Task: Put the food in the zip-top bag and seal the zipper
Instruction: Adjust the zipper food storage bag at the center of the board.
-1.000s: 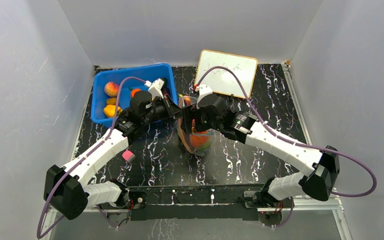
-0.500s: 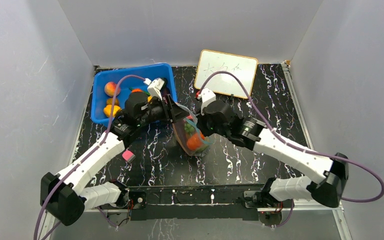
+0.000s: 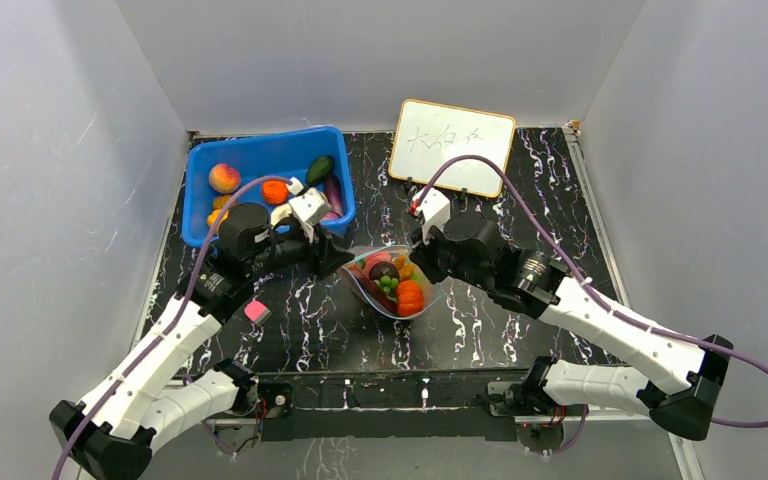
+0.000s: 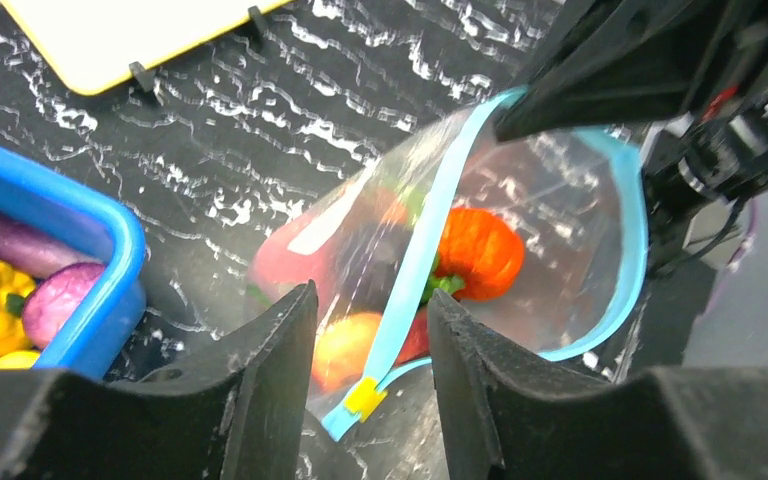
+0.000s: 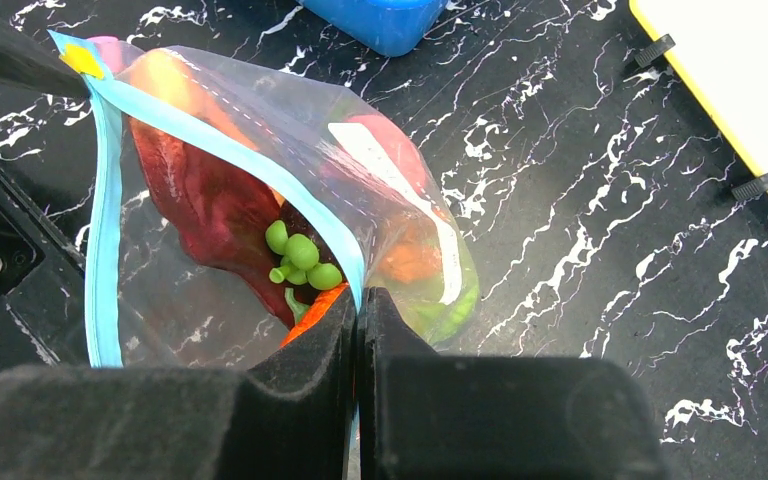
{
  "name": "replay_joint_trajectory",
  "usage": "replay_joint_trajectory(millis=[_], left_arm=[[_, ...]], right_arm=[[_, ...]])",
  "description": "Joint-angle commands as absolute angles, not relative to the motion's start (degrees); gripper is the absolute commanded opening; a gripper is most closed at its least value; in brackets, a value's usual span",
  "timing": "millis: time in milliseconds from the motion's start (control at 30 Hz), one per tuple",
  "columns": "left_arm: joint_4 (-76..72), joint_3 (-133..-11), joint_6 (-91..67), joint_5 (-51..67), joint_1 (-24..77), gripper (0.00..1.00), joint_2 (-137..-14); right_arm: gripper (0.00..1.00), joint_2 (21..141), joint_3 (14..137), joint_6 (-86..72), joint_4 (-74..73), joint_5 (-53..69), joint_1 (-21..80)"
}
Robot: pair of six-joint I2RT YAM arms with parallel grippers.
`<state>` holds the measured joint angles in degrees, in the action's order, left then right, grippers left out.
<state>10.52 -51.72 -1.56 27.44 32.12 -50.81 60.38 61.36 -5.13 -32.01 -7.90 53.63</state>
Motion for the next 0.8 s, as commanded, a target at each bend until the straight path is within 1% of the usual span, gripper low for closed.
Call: replay_joint_trajectory(millis=[0, 133, 267, 433, 567, 767], left_arm=[[19.1, -53.5, 14.2, 29.3, 32.3, 0.42, -50.2], [22.0, -50.6, 27.9, 34.6, 32.3, 0.46, -46.1], [23.3, -48.7, 36.6, 34.4, 32.3, 0.49, -43.2], [21.7, -45.2, 42.0, 33.3, 32.3, 0.53, -41.8], [20.1, -44.1, 44.2, 34.0, 32.3, 0.53, -42.5], [14.6, -41.7, 45.0, 30.3, 31.9, 0.52, -43.3]], right_arm=[[0.00, 59.9, 62.2, -4.7, -29.7, -10.5, 53.6], [0.00, 60.9, 62.5, -4.9, -30.0, -9.5, 52.8], [0.00, 61.9, 62.8, -5.1, -30.4, -9.2, 52.4], [0.00, 61.7, 62.8, -4.1, -29.6, -8.7, 51.9], [0.00, 62.2, 63.3, -3.6, -29.9, -8.3, 51.8], [0.00, 61.7, 62.8, -3.6, -29.3, -6.9, 51.7]])
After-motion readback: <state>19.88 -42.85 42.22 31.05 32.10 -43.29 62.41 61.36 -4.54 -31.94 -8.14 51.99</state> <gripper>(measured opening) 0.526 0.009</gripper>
